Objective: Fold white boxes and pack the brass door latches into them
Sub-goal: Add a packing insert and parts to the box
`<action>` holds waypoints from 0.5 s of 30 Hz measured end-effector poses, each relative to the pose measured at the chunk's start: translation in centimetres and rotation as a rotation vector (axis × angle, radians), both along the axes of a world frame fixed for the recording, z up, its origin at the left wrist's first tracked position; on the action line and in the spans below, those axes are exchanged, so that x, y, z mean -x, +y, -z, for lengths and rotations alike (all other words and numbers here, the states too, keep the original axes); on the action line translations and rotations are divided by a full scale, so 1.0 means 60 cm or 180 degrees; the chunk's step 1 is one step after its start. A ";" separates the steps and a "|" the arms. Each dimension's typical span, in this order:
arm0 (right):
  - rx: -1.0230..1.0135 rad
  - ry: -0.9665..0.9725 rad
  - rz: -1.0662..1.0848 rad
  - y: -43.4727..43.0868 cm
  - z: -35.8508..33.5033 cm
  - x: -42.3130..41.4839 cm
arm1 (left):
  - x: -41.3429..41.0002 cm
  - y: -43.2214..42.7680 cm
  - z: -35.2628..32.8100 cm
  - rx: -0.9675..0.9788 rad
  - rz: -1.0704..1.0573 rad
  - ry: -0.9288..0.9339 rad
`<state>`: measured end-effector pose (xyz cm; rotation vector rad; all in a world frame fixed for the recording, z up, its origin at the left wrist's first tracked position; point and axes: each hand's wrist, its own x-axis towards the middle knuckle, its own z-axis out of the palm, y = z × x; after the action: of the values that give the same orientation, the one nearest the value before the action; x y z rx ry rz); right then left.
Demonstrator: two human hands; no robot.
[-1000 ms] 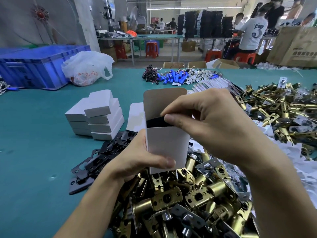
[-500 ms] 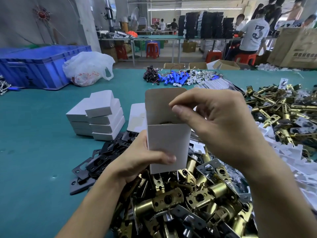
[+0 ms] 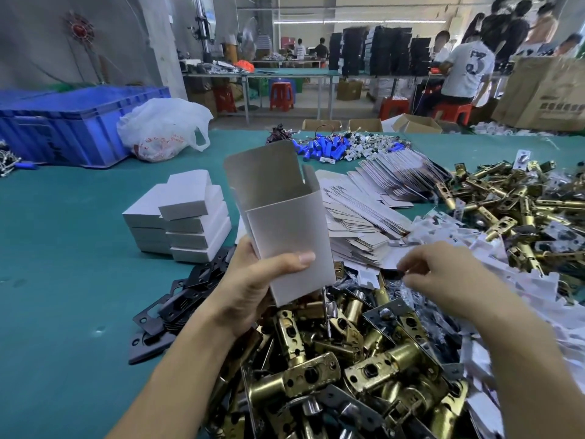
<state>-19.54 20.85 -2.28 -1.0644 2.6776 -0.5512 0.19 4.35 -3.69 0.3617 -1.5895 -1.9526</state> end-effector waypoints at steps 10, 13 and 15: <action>-0.0424 0.0088 0.0415 -0.014 0.036 -0.001 | -0.003 0.005 -0.008 -0.0255 0.0524 -0.0035; -0.0473 0.0212 0.0619 -0.020 0.042 -0.004 | -0.002 0.004 -0.008 -0.0147 0.0533 -0.0008; -0.0479 0.0196 0.0594 -0.023 0.043 -0.005 | -0.002 0.004 -0.007 -0.0046 0.0557 -0.0020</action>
<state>-19.22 19.50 -4.83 -0.8099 2.8383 -0.3456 0.29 4.58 -3.27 0.2414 -1.6605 -2.0959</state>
